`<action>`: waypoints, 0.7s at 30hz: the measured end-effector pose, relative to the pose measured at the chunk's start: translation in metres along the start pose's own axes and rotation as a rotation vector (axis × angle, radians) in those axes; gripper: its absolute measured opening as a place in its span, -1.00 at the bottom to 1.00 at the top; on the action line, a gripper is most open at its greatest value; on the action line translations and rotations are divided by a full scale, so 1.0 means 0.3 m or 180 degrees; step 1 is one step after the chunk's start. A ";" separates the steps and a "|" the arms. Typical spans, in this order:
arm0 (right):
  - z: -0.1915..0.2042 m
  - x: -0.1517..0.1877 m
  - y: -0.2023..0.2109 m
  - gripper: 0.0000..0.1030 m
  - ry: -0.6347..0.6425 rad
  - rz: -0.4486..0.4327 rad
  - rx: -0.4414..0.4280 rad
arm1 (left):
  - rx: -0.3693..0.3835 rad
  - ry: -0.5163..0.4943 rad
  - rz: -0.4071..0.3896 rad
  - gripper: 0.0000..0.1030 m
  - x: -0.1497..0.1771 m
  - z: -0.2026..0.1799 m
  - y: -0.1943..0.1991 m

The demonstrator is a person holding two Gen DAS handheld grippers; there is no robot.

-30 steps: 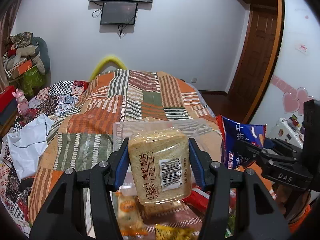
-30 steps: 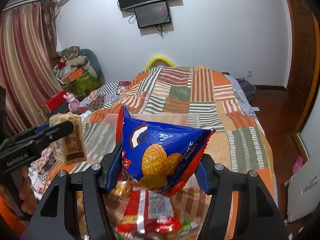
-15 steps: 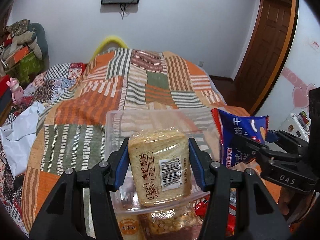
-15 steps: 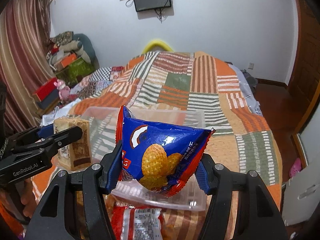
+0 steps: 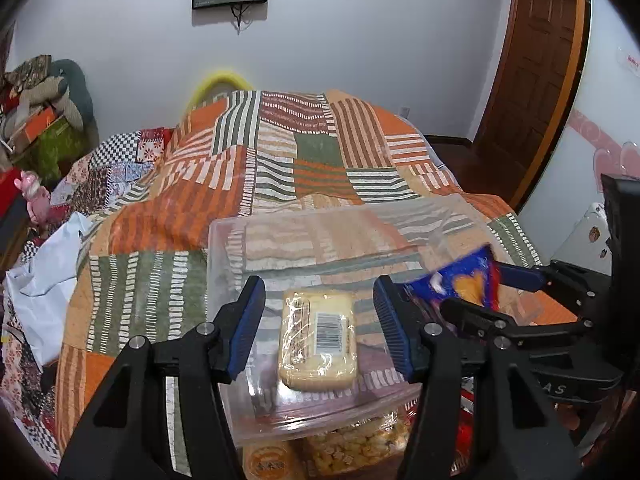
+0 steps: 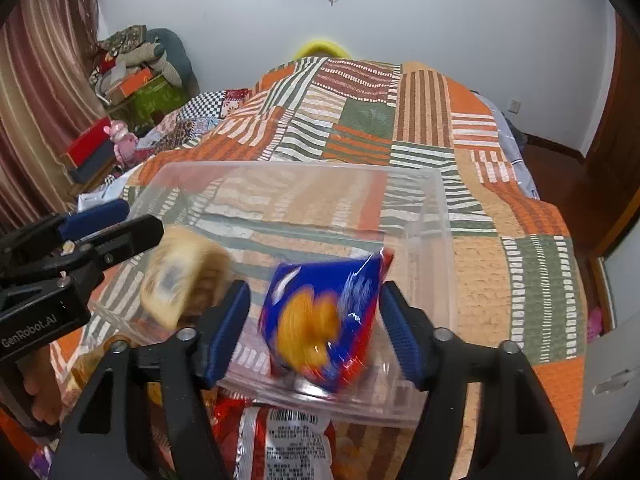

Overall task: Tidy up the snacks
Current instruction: 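Lower bread loaf into clear box with left tool while right drops blue bag in, then grasp the cracker roll with left tool while right tool grasps green jelly cup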

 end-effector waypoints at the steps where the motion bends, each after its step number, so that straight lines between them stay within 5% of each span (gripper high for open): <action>1: -0.001 -0.003 0.012 0.40 0.0007 -0.0021 0.0004 | 0.0012 0.0005 0.0002 0.11 -0.001 0.000 0.004; 13: 0.031 0.000 0.215 0.51 -0.0013 -0.0354 -0.0023 | 0.0044 0.0040 -0.0081 0.20 0.028 0.027 0.150; 21: 0.066 0.073 0.321 0.57 0.0013 -0.0471 0.0017 | 0.0008 0.0002 -0.0146 0.45 0.091 0.063 0.295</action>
Point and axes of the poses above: each gripper's, at about its wrist camera, not at the fingertips, and y roughly against the way its jaws point, z to its left, x to its underside, the point moved 5 cm from there along -y, roughly the way its jaws point, and after that the axes turned 6 degrees about -x, right-handed, at the moved point
